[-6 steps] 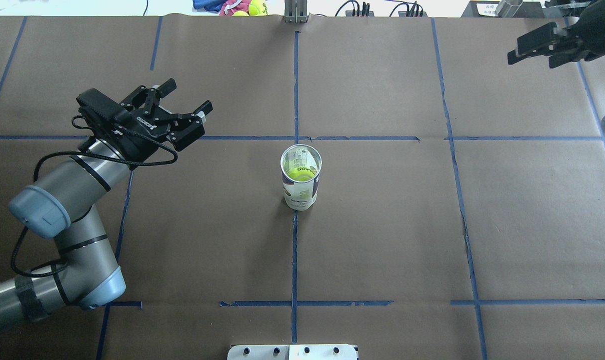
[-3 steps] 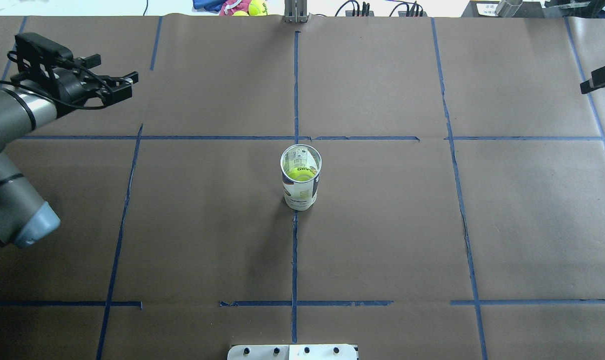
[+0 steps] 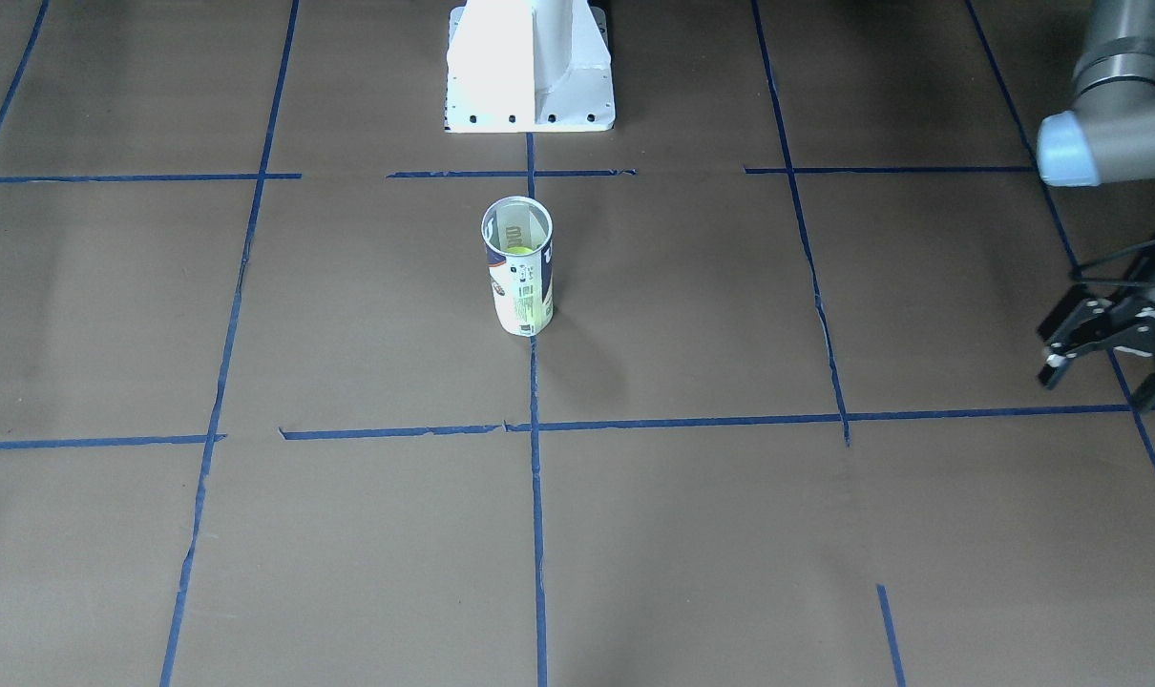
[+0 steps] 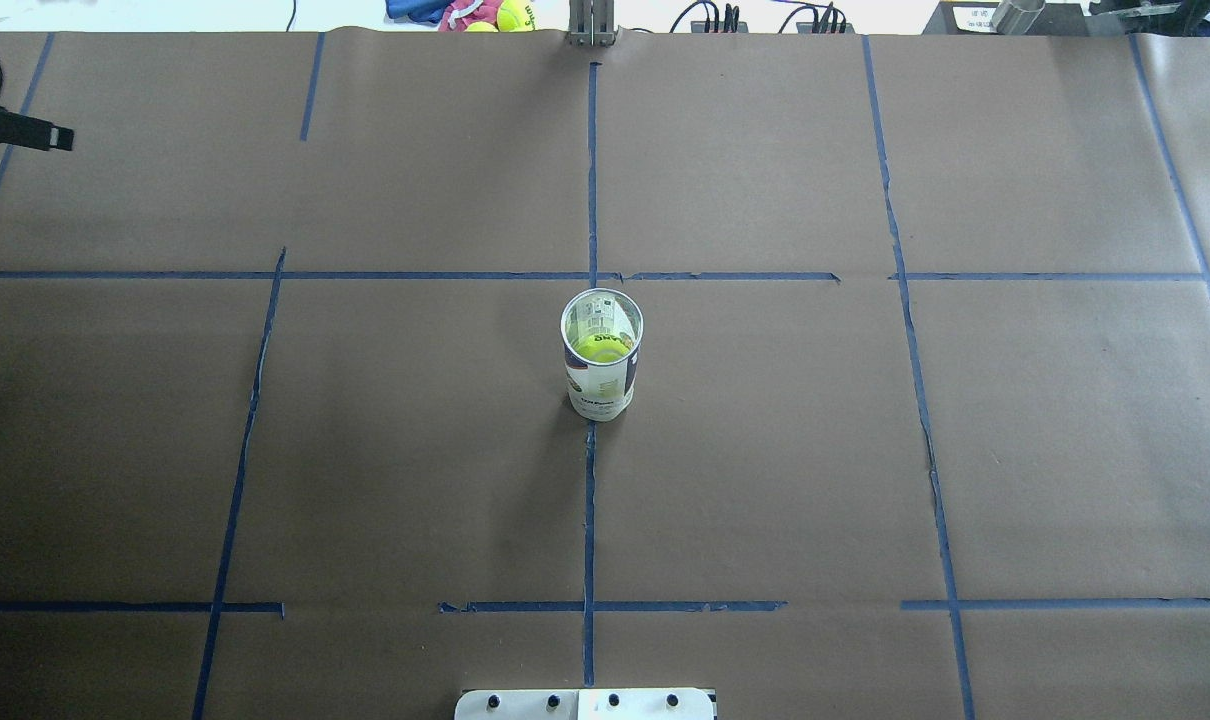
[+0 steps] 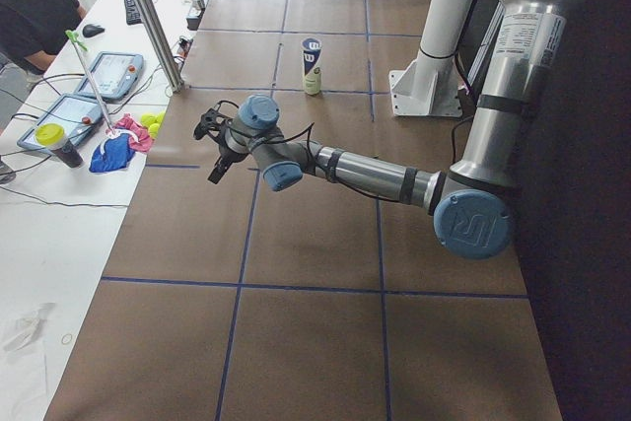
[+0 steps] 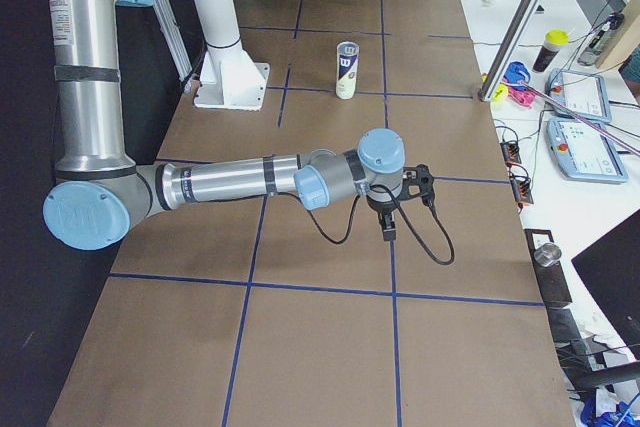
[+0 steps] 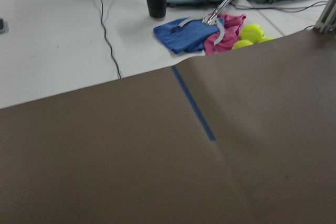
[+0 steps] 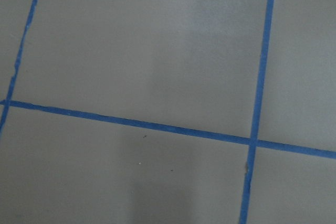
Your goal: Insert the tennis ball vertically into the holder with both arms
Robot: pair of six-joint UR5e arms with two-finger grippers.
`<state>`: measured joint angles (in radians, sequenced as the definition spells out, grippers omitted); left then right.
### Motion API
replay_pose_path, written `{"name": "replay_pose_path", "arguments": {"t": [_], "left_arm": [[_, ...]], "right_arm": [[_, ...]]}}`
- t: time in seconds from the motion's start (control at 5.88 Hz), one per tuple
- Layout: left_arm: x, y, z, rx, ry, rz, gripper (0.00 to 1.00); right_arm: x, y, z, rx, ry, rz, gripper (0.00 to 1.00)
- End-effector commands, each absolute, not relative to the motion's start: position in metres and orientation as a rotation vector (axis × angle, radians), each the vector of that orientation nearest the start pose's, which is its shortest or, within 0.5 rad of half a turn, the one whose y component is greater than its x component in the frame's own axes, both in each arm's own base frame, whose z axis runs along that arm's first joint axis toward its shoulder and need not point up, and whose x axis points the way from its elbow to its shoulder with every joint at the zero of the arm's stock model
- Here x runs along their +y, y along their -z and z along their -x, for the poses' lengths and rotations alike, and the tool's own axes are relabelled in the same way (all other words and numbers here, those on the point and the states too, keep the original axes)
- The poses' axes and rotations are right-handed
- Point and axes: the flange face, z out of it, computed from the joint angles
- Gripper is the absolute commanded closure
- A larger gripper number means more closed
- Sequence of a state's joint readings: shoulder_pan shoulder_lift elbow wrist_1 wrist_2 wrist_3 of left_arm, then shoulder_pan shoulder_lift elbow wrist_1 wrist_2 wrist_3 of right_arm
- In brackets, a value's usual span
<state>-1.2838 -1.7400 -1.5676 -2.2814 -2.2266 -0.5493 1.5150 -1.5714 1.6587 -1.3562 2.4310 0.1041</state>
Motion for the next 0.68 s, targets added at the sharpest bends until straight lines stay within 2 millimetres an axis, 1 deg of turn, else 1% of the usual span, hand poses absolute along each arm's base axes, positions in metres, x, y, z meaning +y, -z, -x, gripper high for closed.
{"name": "replay_pose_path", "arguments": {"t": [0.0,0.17,0.34,0.51], "left_arm": [[-0.536,-0.562,-0.009,0.952,-0.050,-0.367,0.00],[-0.510,-0.603,0.023,0.892,-0.099,-0.352,0.00],[-0.505,-0.623,0.057,0.844,-0.069,-0.272,0.00],[-0.497,-0.629,0.076,0.841,-0.022,-0.208,0.00]], "right_arm": [[-0.500,-0.612,-0.052,-0.846,0.119,-0.172,0.01],[-0.500,-0.615,-0.051,-0.825,0.128,-0.154,0.00],[-0.498,-0.618,-0.050,-0.793,0.122,-0.129,0.00],[-0.497,-0.621,-0.053,-0.791,0.110,-0.117,0.00]]}}
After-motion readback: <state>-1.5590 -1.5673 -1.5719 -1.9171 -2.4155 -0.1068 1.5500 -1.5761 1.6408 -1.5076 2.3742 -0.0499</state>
